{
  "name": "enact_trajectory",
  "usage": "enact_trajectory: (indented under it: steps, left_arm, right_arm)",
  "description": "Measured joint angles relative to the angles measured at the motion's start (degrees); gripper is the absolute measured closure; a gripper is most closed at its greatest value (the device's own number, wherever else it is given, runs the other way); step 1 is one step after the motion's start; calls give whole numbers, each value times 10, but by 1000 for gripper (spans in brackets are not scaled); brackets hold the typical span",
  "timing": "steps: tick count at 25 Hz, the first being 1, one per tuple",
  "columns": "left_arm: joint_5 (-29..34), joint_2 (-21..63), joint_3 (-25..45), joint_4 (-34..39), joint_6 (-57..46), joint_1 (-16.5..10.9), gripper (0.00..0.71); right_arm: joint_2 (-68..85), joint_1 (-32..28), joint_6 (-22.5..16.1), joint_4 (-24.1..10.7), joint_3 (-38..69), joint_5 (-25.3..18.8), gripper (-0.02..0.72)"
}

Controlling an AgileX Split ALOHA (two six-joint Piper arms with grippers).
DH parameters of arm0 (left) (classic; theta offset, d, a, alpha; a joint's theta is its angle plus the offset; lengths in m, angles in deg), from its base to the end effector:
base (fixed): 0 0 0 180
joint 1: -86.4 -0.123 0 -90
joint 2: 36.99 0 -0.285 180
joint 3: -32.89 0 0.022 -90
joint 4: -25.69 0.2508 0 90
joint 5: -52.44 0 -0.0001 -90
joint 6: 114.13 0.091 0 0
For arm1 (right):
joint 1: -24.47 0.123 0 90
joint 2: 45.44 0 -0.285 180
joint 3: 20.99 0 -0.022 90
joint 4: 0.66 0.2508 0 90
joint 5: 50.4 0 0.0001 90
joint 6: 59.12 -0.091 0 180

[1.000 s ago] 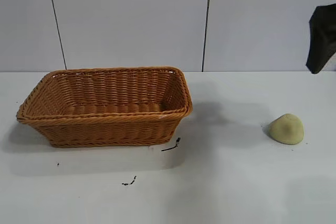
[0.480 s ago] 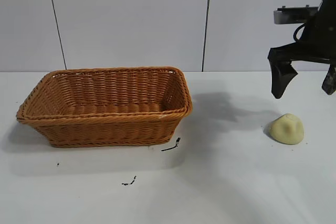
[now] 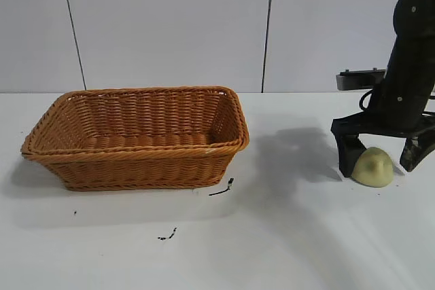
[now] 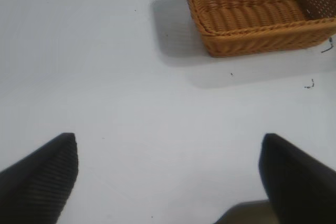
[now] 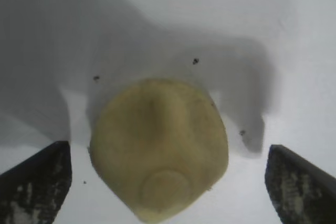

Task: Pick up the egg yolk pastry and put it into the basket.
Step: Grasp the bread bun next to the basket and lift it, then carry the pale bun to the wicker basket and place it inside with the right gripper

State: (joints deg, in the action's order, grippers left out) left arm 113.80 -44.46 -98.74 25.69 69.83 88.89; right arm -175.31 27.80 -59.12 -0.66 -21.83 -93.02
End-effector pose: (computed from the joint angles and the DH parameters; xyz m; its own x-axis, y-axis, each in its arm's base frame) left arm -0.0065 0.0003 0.2774 -0.4526 0.0888 -0.8873 0.0749 0.9953 0.0614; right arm 0.4038 0.0235 0.1108 -0.9877 -0.0575 -0.1452 -0.0581 0.9983 0.0000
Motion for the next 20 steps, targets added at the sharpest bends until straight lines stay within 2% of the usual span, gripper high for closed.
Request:
enact_trajectory:
  steps: [4, 6, 11, 13, 20]
  left_arm:
    - [0, 0, 0, 0, 0, 0, 14]
    - [0, 0, 0, 0, 0, 0, 14]
    - [0, 0, 0, 0, 0, 0, 14]
    - [0, 0, 0, 0, 0, 0, 14]
    - [0, 0, 0, 0, 0, 0, 14]
  right_arm:
    - [0, 0, 0, 6, 0, -3, 438]
    - [0, 0, 0, 6, 0, -2, 509]
    - [12, 0, 0, 6, 0, -1, 548]
    - [27, 0, 0, 6, -8, -13, 548]
    - [89, 4, 0, 6, -119, -127, 549]
